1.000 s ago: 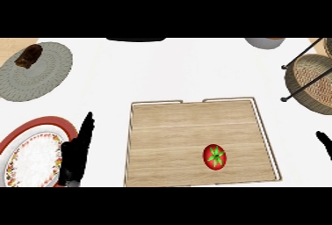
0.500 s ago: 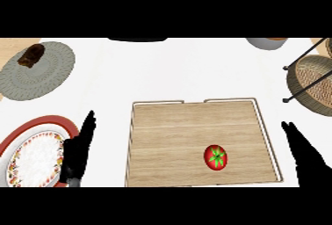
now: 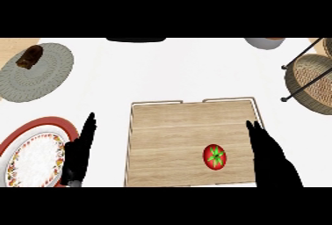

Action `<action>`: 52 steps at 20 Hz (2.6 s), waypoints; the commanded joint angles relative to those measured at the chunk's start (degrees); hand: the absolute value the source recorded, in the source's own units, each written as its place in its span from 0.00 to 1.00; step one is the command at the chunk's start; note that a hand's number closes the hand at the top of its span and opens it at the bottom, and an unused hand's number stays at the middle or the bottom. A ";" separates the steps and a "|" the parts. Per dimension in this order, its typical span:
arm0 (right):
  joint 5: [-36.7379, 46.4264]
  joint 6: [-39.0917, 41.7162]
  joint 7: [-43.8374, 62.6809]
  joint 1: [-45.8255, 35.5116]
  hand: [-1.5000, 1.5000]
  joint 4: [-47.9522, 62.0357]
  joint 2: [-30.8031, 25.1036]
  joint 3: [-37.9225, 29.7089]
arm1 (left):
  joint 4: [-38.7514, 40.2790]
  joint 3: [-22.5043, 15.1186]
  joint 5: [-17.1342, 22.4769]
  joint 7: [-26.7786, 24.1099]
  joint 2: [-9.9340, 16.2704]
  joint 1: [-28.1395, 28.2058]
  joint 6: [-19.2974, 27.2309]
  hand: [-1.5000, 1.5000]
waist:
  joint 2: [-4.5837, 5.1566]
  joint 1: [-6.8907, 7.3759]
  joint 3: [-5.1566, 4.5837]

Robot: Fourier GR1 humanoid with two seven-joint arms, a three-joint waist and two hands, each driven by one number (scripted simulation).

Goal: Pick the tomato from the tray and place it in the tiered basket

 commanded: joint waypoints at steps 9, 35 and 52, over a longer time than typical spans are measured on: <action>0.55 16.00 13.99 -5.24 0.00 9.85 14.01 -2.19 | -0.68 1.47 0.52 0.41 1.07 1.63 -1.40 0.50 | 0.03 -0.67 -0.06; 4.98 22.57 6.50 -0.32 0.00 20.70 27.58 -12.01 | -1.48 2.07 -1.53 0.99 -1.57 2.89 -0.78 0.50 | -0.08 -1.34 0.10; 16.56 17.50 -6.44 -3.56 1.00 31.60 28.68 -8.99 | 0.37 5.36 -3.25 0.90 -2.20 1.34 -3.94 0.50 | 0.01 -1.15 0.11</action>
